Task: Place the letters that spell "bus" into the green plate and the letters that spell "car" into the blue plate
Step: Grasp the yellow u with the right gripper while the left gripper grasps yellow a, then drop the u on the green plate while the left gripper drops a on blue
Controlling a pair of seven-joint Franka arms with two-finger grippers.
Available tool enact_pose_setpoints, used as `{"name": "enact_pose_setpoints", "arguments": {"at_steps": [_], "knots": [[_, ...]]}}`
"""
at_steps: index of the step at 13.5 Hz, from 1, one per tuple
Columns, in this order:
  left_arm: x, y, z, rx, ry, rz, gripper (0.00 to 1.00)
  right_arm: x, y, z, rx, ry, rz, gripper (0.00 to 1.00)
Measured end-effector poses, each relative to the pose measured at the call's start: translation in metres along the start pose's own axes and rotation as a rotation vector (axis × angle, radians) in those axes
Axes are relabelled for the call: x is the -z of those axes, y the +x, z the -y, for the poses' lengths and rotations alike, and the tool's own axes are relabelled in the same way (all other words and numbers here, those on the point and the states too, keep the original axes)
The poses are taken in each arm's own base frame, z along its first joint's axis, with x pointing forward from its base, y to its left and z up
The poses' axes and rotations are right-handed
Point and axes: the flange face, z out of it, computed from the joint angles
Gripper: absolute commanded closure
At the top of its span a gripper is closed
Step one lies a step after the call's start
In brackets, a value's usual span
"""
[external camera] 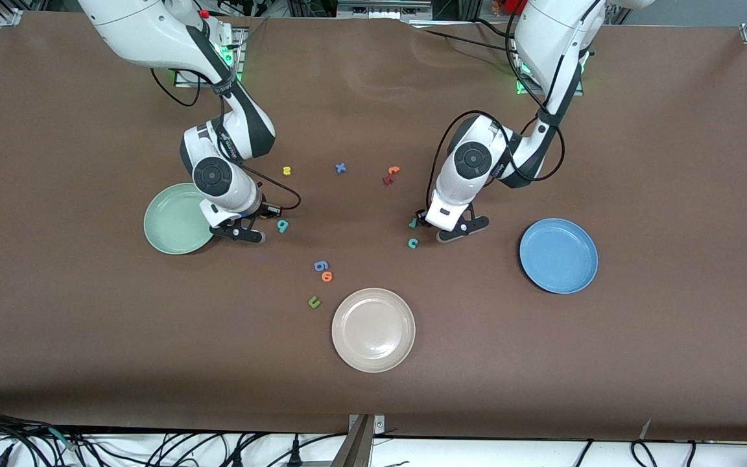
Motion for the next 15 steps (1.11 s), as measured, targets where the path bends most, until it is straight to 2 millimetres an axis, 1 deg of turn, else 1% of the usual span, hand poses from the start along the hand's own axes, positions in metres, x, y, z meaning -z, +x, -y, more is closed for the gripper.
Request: {"name": "enact_pose_setpoints", "arguments": {"at_steps": [4,5,6,8,9,11,12,13,14,15], "knots": [[0.000,0.000,0.000,0.007,0.001,0.000,0.66,0.000,-0.001,-0.001,0.000,-0.009,0.012,0.88],[0.000,0.000,0.000,0.008,0.001,0.000,0.72,0.002,-0.002,-0.003,-0.001,-0.019,0.024,0.88],[0.000,0.000,0.000,0.008,0.001,0.000,0.74,0.009,-0.002,-0.005,-0.004,-0.026,0.030,0.88],[0.004,0.000,-0.002,0.008,-0.004,-0.003,0.84,0.036,0.004,-0.017,-0.021,-0.049,0.043,0.90],[0.004,-0.001,-0.003,0.006,-0.004,-0.002,0.89,0.053,0.008,-0.028,-0.028,-0.062,0.052,0.90],[0.002,-0.002,-0.003,0.005,-0.003,-0.002,0.91,0.086,0.023,-0.062,-0.026,-0.084,0.069,0.90],[0.002,-0.002,-0.003,0.005,-0.002,-0.001,0.91,0.097,0.030,-0.082,-0.020,-0.088,0.075,0.90],[0.002,-0.002,-0.003,0.004,0.002,0.002,0.91,0.103,0.038,-0.103,-0.007,-0.091,0.080,0.90],[0.004,0.000,-0.005,0.000,0.020,0.015,0.91,0.104,0.047,-0.125,0.012,-0.092,0.085,0.90],[0.011,0.004,-0.009,-0.010,0.043,0.028,0.92,0.103,0.054,-0.144,0.031,-0.094,0.092,0.90]]}}
